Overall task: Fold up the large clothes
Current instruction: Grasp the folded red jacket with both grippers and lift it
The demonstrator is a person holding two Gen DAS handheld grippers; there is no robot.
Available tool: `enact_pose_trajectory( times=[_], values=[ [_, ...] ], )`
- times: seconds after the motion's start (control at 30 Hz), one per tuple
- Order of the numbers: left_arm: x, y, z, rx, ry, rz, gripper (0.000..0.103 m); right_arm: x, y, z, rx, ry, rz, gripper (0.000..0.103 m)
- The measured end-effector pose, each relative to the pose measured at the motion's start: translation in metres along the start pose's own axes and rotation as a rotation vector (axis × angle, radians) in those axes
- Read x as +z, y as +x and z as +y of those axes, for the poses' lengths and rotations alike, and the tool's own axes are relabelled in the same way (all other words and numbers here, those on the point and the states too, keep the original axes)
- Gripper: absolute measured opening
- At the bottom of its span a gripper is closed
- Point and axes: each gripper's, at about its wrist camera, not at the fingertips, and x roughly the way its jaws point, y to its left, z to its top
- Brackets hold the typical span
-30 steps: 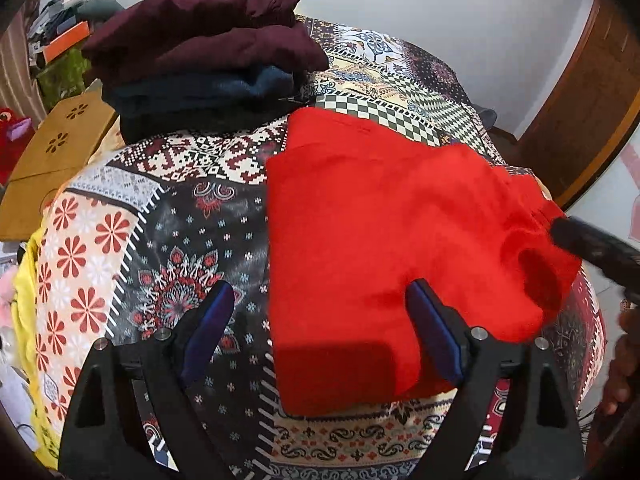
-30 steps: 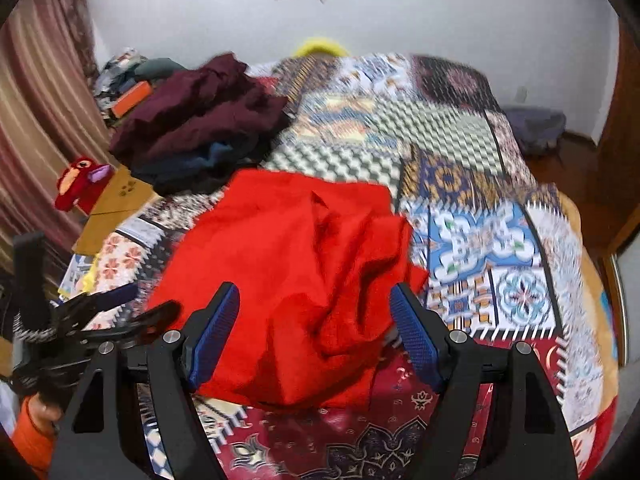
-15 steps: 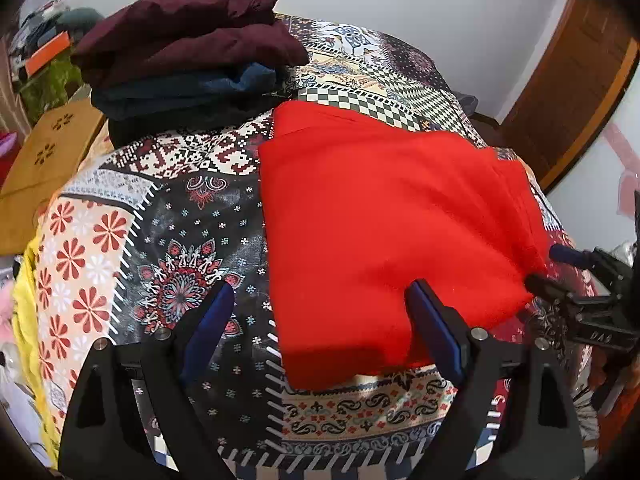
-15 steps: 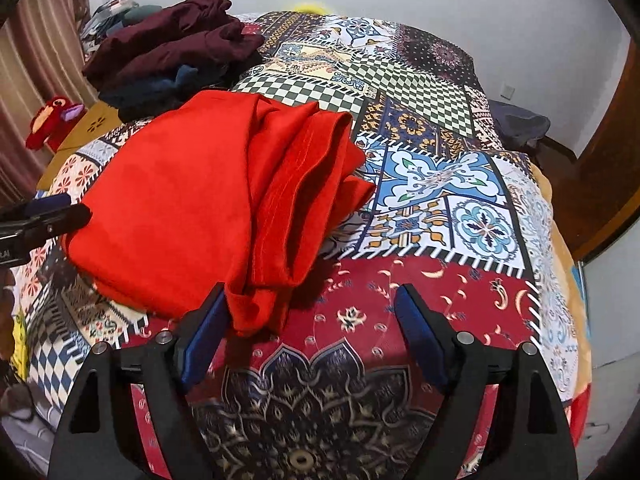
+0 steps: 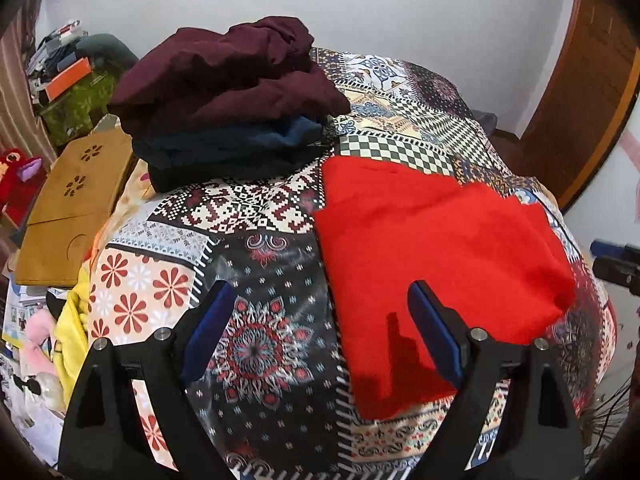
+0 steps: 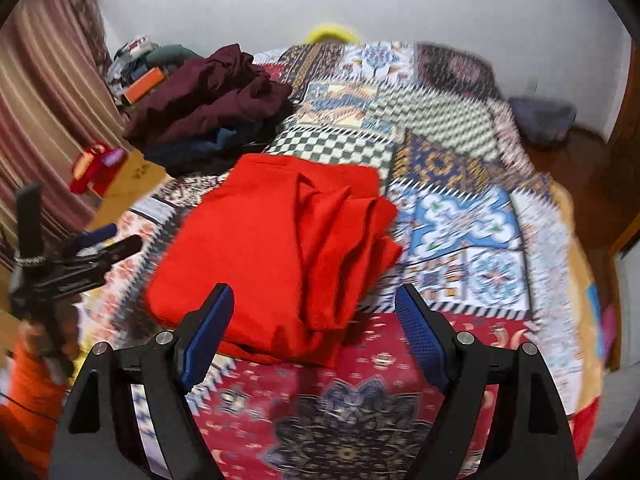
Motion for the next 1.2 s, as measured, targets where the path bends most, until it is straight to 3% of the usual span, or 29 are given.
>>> enact_pose_trajectory(
  times=[0.07, 0.2, 0.4, 0.63, 0.9, 1.03, 1.13, 1.2],
  values=[
    [0.004, 0.008, 0.004, -0.036, -0.022, 0.026, 0.089, 0.002, 0.016, -0.003, 0.013, 0.038, 0.041, 0.080],
    [0.007, 0.040, 0.015, -0.158, -0.103, 0.150, 0.089, 0.003, 0.049, -0.015, 0.029, 0.111, 0.125, 0.080],
    [0.005, 0.077, 0.020, -0.297, -0.177, 0.263, 0.089, 0.004, 0.090, -0.052, 0.145, 0.314, 0.242, 0.080],
    [0.009, 0.120, 0.030, -0.486, -0.346, 0.370, 0.089, 0.020, 0.112, -0.046, 0.156, 0.279, 0.266, 0.083],
    [0.016, 0.135, 0.015, -0.488, -0.318, 0.361, 0.101, 0.033, 0.141, -0.053, 0.237, 0.317, 0.276, 0.084],
    [0.020, 0.140, 0.012, -0.496, -0.321, 0.354, 0.101, 0.034, 0.143, -0.054, 0.251, 0.335, 0.252, 0.084],
    [0.023, 0.137, 0.007, -0.517, -0.311, 0.342, 0.099, 0.032, 0.141, -0.054, 0.280, 0.341, 0.231, 0.070],
    [0.024, 0.131, 0.002, -0.491, -0.277, 0.327, 0.087, 0.031, 0.135, -0.055, 0.301, 0.341, 0.214, 0.058]
  ],
)
